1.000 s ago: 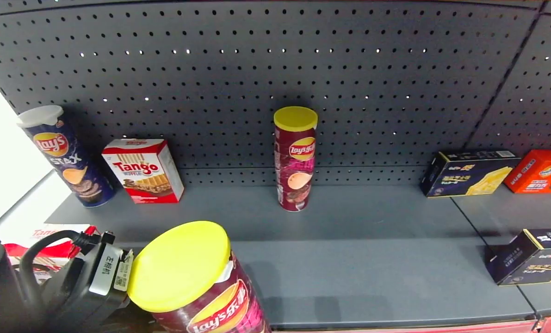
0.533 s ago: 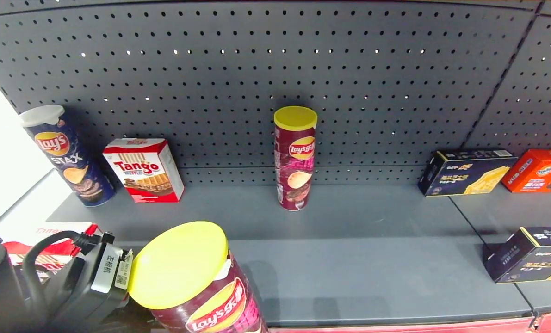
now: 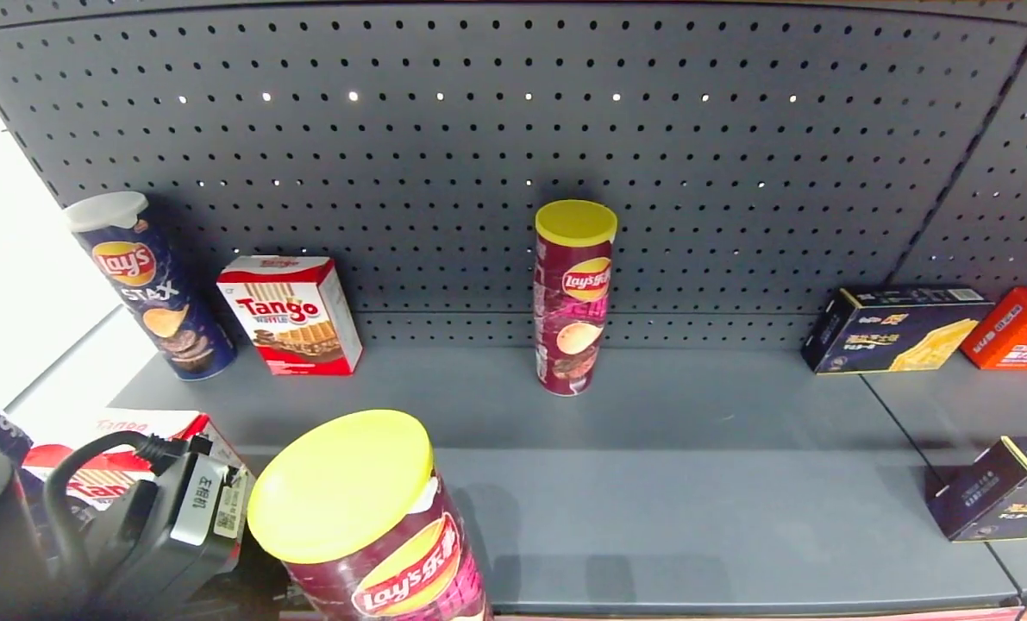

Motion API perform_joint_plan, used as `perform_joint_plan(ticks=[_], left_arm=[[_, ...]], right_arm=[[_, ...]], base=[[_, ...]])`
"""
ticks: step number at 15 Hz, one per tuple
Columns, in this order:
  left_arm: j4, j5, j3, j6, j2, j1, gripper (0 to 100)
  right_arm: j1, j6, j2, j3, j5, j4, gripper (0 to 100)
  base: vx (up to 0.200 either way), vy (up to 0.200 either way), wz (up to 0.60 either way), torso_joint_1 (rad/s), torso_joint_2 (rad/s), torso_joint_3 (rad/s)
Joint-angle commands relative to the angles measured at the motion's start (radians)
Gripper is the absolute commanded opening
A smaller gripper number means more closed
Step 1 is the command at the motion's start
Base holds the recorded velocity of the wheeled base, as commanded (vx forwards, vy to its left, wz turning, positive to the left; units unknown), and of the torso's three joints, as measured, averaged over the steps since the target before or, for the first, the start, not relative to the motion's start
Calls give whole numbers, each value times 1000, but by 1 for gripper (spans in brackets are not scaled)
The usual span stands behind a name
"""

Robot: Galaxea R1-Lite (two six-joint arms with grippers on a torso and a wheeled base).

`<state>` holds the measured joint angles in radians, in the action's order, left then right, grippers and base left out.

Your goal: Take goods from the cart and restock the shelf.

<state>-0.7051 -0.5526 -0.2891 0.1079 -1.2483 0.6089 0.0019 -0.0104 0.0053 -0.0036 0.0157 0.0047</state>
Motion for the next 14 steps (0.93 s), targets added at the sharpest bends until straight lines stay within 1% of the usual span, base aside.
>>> perform_joint_plan(ticks=[1, 2, 3, 5, 6, 7, 8, 10, 11, 12, 14], left_arm=[[-1, -1, -10, 0, 3, 0, 0], [-1, -1, -13, -2, 3, 2, 0], [-2, -1, -13, 3, 1, 2, 0], [-1, 0, -10, 1, 3, 2, 0], [-1, 5, -12, 0, 4, 0, 0], [-1, 10, -10, 0, 3, 0, 0], [-1, 11, -7, 0, 3, -1, 0], [1, 10, -2, -2, 3, -1, 0], [1, 8, -10, -7, 3, -6, 0], [-1, 3, -15, -7, 1, -24, 0], [-1, 2, -7, -8, 1, -43, 0]], right_arm=[[-11, -14, 160, -214, 24, 20, 100], [-2, -13, 340, -325, 27, 46, 100], [4, -14, 378, -383, 13, 20, 100], [35, -22, 512, -441, -8, -68, 100], [44, -20, 640, -504, -36, -107, 100], [72, -19, 706, -512, -106, -126, 100], [119, -20, 746, -507, -174, -170, 100], [201, -43, 851, -518, -188, -246, 100], [221, -57, 912, -535, -188, -293, 100], [236, -59, 975, -549, -197, -338, 100], [248, -59, 1073, -581, -266, -408, 100]], base=[[0, 0, 0, 0, 0, 0], [0, 0, 0, 0, 0, 0], [0, 0, 0, 0, 0, 0], [0, 0, 0, 0, 0, 0], [0, 0, 0, 0, 0, 0], [0, 0, 0, 0, 0, 0], [0, 0, 0, 0, 0, 0], [0, 0, 0, 0, 0, 0], [0, 0, 0, 0, 0, 0], [0, 0, 0, 0, 0, 0], [0, 0, 0, 0, 0, 0]])
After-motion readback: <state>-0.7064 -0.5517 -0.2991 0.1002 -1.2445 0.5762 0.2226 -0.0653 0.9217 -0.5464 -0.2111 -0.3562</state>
